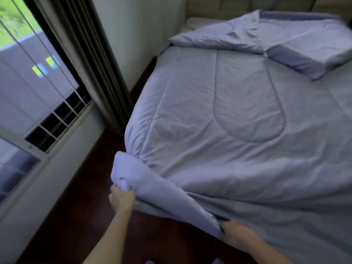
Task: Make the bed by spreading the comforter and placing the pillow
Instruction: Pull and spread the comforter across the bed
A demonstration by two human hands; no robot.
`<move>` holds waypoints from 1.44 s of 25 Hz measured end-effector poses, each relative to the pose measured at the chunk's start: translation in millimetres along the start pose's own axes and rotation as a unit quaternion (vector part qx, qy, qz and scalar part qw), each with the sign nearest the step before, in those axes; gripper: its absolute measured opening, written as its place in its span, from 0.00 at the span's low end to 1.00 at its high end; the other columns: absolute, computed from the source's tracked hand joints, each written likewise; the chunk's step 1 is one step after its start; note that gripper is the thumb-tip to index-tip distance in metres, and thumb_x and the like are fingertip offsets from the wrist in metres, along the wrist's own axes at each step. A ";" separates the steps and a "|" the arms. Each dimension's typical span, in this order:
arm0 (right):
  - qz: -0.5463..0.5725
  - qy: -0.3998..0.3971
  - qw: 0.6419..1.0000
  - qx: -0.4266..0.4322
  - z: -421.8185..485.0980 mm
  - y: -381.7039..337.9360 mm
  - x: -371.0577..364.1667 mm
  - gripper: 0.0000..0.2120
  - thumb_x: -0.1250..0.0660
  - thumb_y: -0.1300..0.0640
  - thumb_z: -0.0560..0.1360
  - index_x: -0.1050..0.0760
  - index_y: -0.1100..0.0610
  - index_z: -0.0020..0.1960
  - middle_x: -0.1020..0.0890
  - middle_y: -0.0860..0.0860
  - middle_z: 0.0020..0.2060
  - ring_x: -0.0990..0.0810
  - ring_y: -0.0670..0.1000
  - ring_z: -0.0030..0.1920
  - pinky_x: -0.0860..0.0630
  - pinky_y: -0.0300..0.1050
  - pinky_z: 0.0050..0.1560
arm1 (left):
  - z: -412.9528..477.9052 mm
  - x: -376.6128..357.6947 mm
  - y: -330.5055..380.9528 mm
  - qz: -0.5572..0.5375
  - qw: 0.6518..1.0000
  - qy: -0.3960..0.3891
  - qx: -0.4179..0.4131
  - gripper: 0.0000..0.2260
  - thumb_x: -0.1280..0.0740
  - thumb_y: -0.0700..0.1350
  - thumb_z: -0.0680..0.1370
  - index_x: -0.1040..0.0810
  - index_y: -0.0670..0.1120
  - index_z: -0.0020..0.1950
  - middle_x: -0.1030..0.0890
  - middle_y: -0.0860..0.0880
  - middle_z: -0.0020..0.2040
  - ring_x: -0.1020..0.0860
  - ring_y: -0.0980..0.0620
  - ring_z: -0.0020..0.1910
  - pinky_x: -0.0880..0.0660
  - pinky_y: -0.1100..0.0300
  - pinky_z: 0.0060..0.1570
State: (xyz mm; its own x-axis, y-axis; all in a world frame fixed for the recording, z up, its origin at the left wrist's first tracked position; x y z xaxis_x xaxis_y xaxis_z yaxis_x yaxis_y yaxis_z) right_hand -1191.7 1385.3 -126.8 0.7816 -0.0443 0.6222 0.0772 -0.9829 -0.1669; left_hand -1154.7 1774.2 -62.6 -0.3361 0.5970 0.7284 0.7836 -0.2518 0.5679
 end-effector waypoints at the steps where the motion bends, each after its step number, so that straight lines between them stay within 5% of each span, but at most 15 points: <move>1: 0.036 0.004 0.999 0.007 -1.7 -13.2 4.2 0.19 0.44 0.48 0.78 0.26 0.57 0.62 0.23 0.57 0.64 0.25 0.56 0.64 0.30 0.44 0.55 | 2.9 -1.0 1.3 0.007 1.000 -0.013 -0.002 0.24 0.36 0.45 0.74 0.35 0.43 0.70 0.29 0.34 0.64 0.29 0.32 0.62 0.30 0.44 0.61; 4: 0.098 0.014 0.994 0.036 23.1 -61.8 26.0 0.22 0.46 0.35 0.76 0.27 0.52 0.40 0.18 0.53 0.50 0.21 0.54 0.51 0.32 0.44 0.46 | 25.8 17.4 30.9 0.025 0.996 -0.063 -0.060 0.25 0.37 0.40 0.74 0.35 0.43 0.71 0.30 0.36 0.66 0.28 0.35 0.63 0.30 0.47 0.62; 7: 0.139 0.094 0.982 0.091 23.6 -145.4 92.8 0.13 0.42 0.48 0.78 0.34 0.50 0.36 0.26 0.47 0.37 0.28 0.47 0.40 0.31 0.45 0.44 | 52.9 68.0 85.0 0.020 0.980 -0.079 -0.184 0.20 0.37 0.39 0.74 0.29 0.43 0.67 0.25 0.41 0.63 0.26 0.41 0.61 0.30 0.53 0.60; 12: 0.269 0.256 0.905 0.210 -10.6 -273.1 210.3 0.10 0.37 0.55 0.76 0.19 0.59 0.50 0.17 0.54 0.48 0.21 0.49 0.48 0.30 0.37 0.46 | 73.5 166.7 151.9 -0.060 0.947 -0.084 -0.303 0.15 0.38 0.36 0.75 0.23 0.47 0.59 0.19 0.48 0.54 0.23 0.48 0.57 0.29 0.57 0.60; 17: 0.451 0.273 0.790 0.313 -52.0 -353.3 298.0 0.09 0.38 0.62 0.78 0.23 0.51 0.45 0.17 0.48 0.40 0.17 0.44 0.37 0.26 0.36 0.33 | 76.7 238.2 190.2 -0.251 0.894 -0.109 -0.356 0.13 0.37 0.37 0.74 0.21 0.56 0.46 0.19 0.53 0.44 0.22 0.52 0.44 0.25 0.45 0.51; 20: 0.478 0.298 0.738 0.371 -64.7 -381.7 342.0 0.06 0.35 0.62 0.76 0.23 0.52 0.44 0.18 0.50 0.39 0.17 0.47 0.39 0.22 0.42 0.39 | 78.5 259.8 206.9 -0.290 0.879 -0.107 -0.364 0.10 0.40 0.37 0.79 0.22 0.50 0.50 0.20 0.50 0.46 0.22 0.53 0.43 0.27 0.57 0.45; 28: 0.446 0.303 0.707 0.458 -2.4 -441.1 445.3 0.06 0.29 0.66 0.71 0.25 0.59 0.42 0.22 0.47 0.35 0.22 0.47 0.37 0.22 0.50 0.43 | 159.5 275.7 302.2 -0.297 0.854 -0.111 -0.413 0.05 0.34 0.38 0.77 0.24 0.48 0.44 0.21 0.47 0.41 0.21 0.54 0.40 0.23 0.57 0.45; 36: 0.469 0.314 0.665 0.488 54.1 -514.1 555.5 0.10 0.35 0.63 0.76 0.22 0.55 0.56 0.17 0.50 0.52 0.18 0.49 0.53 0.20 0.46 0.51 | 248.6 312.6 395.0 -0.337 0.827 -0.128 -0.431 0.08 0.39 0.38 0.80 0.23 0.49 0.46 0.21 0.47 0.42 0.20 0.52 0.43 0.24 0.59 0.45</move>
State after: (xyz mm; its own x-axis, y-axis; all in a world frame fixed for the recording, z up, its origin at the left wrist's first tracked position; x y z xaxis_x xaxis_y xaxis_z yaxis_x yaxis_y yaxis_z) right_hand -763.7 1875.6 263.2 0.3803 -0.9241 0.0392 0.3427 0.1013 -0.9340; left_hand -820.3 2050.7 294.2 -0.3372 0.9368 0.0929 -0.2380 -0.1803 0.9544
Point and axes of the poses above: each hand's wrist, its own z-axis towards the middle knuckle, its own x-axis out of the back of the hand, y = z × x, the point moved 8 cm from there along z, towards the middle knuckle
